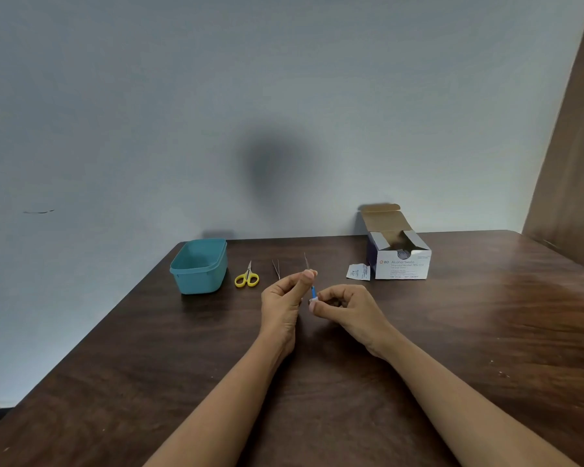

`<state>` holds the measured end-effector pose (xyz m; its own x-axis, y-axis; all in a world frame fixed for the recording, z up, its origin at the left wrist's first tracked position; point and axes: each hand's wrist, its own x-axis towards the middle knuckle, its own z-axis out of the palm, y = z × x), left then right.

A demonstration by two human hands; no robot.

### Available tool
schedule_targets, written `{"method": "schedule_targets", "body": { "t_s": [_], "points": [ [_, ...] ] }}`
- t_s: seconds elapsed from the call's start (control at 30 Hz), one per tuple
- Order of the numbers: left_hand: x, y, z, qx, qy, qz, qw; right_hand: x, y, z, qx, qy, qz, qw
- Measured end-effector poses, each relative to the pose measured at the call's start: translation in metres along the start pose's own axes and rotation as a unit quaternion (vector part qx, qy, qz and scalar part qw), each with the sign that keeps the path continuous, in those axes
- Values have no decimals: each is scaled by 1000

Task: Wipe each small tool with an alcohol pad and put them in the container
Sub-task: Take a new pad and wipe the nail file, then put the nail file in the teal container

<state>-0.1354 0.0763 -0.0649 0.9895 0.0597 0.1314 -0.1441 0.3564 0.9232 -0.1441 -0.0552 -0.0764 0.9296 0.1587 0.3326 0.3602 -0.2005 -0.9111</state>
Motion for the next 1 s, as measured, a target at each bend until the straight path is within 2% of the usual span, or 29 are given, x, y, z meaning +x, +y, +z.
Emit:
{"method": "schedule_targets", "body": {
  "t_s": [0.27, 0.5, 0.73, 1.0],
  "points": [
    [-2, -4, -1, 45, -52, 25, 997, 0, -3, -2, 19, 53, -31, 998],
    [0, 1, -1, 0, -5, -16, 1000, 0, -5, -2, 44, -6, 18, 999],
    [3, 5, -4, -42, -32, -57, 997, -1, -10, -6, 60, -59, 48, 995],
    [3, 10, -4, -79, -2, -71, 994, 0, -7, -7, 90, -51, 63, 993]
  ]
}}
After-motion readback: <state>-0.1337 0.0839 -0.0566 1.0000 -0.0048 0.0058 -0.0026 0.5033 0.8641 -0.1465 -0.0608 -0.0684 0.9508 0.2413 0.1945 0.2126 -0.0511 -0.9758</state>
